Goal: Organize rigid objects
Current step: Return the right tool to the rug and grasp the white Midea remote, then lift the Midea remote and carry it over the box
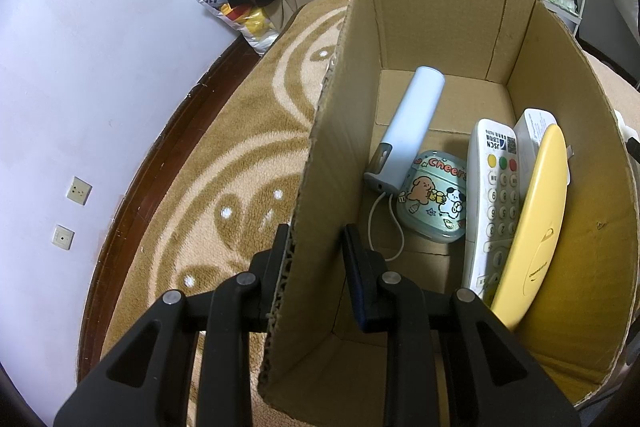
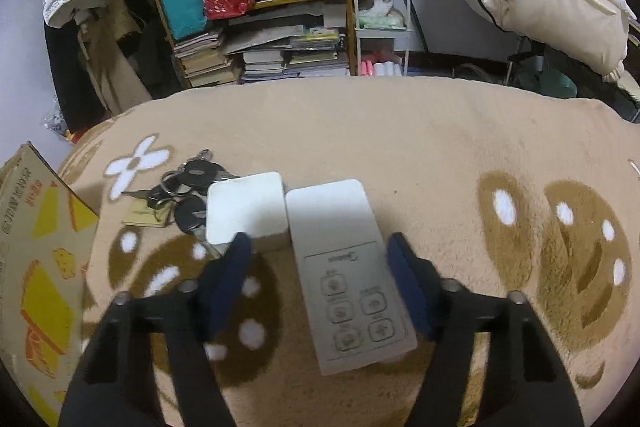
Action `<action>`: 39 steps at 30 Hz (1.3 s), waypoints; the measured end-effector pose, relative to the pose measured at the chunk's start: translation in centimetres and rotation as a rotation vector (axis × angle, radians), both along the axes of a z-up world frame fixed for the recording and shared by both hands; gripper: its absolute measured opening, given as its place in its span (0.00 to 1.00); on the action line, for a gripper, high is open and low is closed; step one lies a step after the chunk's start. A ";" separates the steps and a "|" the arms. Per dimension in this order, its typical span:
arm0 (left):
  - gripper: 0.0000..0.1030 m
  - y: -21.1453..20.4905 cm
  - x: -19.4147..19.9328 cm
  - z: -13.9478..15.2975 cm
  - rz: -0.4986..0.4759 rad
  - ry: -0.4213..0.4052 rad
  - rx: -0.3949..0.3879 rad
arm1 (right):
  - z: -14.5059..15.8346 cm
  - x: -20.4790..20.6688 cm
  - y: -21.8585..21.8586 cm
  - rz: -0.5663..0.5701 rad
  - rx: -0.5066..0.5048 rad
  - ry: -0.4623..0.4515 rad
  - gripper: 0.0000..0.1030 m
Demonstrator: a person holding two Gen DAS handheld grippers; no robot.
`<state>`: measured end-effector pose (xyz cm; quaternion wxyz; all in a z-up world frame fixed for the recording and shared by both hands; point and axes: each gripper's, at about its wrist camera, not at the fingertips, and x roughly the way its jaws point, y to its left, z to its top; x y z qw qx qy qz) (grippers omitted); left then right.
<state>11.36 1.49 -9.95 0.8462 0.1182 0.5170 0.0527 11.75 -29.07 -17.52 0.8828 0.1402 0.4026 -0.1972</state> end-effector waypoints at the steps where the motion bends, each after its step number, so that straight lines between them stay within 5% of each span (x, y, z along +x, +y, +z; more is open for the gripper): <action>1: 0.24 0.0 0.0 0.0 0.000 0.000 0.000 | 0.0 0.0 0.0 0.001 -0.004 0.005 0.69; 10: 0.24 0.0 0.0 0.0 0.000 0.000 -0.001 | -1.4 0.1 -0.8 -0.016 0.028 0.050 0.69; 15: 0.25 0.0 0.0 0.0 0.000 0.001 0.000 | -1.5 -0.3 -1.0 -0.028 0.042 0.040 0.50; 21: 0.25 0.0 0.0 0.0 0.000 0.001 -0.001 | -1.5 -0.8 -0.9 -0.038 0.032 0.038 0.49; 39: 0.25 0.0 0.0 0.0 0.000 0.002 0.000 | 5.6 -1.4 2.6 0.009 -0.031 -0.116 0.49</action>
